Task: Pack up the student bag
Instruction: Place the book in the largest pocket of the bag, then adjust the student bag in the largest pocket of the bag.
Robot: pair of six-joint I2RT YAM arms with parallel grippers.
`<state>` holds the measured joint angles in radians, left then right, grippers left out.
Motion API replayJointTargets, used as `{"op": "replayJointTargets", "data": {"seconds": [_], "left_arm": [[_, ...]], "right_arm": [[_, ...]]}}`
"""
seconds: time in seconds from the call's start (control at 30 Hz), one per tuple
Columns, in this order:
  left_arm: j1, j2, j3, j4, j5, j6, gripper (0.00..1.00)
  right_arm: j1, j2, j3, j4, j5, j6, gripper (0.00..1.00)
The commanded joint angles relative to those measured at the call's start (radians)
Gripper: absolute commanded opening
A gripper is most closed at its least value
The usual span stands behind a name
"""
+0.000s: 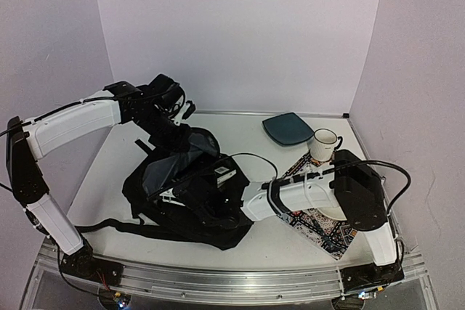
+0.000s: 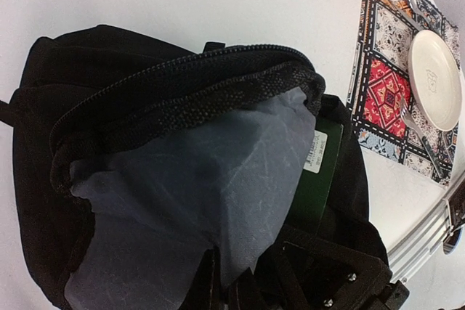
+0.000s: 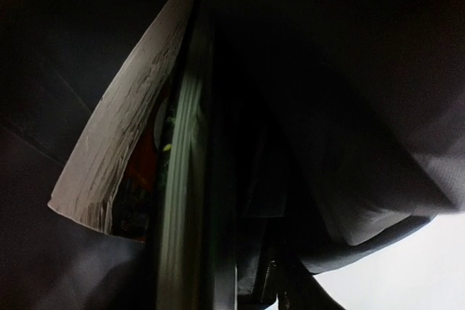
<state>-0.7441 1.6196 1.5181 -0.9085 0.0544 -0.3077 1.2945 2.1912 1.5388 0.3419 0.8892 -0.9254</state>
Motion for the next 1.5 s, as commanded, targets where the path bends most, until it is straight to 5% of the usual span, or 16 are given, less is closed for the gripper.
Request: {"op": "replayJointTargets", "data": {"seconds": [0.0,0.27,0.63,1.03,1.23,1.47], "left_arm": [[-0.001,-0.012,0.07,0.063,-0.044,-0.001,0.0],[0.011,0.025,0.089,0.078,-0.076,0.013,0.0],[0.025,-0.005,0.056,0.099,-0.057,0.019,0.0],[0.025,-0.031,0.0,0.142,-0.002,0.001,0.0],[0.025,-0.038,-0.011,0.151,0.008,-0.001,0.0],[0.024,-0.05,-0.027,0.162,0.035,-0.007,0.0]], "right_arm": [[-0.006,-0.11,-0.059,0.032,-0.057,0.08,0.61],[-0.002,-0.27,-0.188,-0.053,-0.192,0.233,0.8],[-0.037,-0.352,-0.262,-0.115,-0.276,0.417,0.8],[-0.11,-0.383,-0.318,-0.199,-0.671,0.9,0.56],[-0.13,-0.322,-0.336,-0.205,-0.74,1.091,0.44],[-0.155,-0.236,-0.252,-0.203,-0.724,1.107,0.29]]}}
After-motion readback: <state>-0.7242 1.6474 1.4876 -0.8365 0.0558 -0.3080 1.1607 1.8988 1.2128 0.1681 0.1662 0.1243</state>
